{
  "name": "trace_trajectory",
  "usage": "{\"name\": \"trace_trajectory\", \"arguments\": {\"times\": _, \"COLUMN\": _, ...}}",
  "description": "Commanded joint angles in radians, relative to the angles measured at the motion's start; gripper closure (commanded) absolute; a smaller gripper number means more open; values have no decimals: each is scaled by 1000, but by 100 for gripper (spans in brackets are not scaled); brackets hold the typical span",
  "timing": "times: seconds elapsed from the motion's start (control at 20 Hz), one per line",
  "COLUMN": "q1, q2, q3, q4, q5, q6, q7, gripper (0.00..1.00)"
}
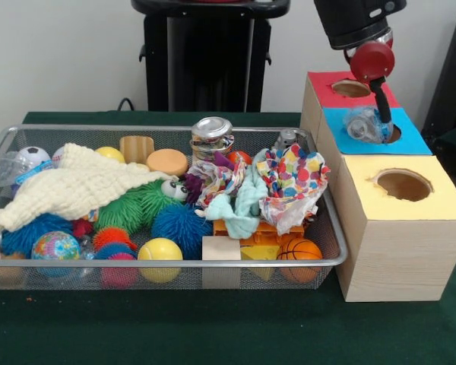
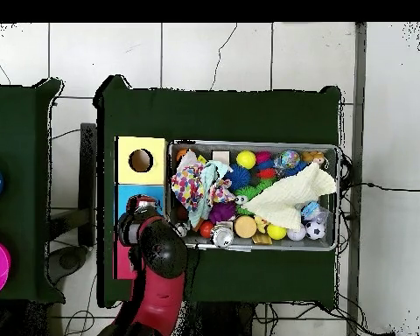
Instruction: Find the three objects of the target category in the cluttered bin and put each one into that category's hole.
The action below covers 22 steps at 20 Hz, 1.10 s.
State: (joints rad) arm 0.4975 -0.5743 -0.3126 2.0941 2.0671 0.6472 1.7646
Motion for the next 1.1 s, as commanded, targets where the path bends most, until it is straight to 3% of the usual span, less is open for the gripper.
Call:
{"name": "trace_trajectory", "arguments": {"times": 0.05, "q1": -14, "q2": 132, "q3": -41, "q4": -43, "q5": 92, "q6": -29, "q7": -345, "gripper": 100}}
{"name": "trace_trajectory", "arguments": {"times": 0.7, "q1": -21, "q2": 179, "q3": -95, "q4": -55, "q5": 49, "q6": 17, "q7": -306, "gripper": 100}}
{"name": "trace_trajectory", "arguments": {"times": 0.75, "q1": -22, "q2": 181, "q3": -99, "q4": -55, "q5": 41, "q6": 19, "q7": -302, "gripper": 0}}
{"name": "trace_trajectory", "arguments": {"times": 1.1, "q1": -29, "q2": 201, "q3": -114, "q4": -56, "q5": 32, "q6": 43, "q7": -301, "gripper": 0}}
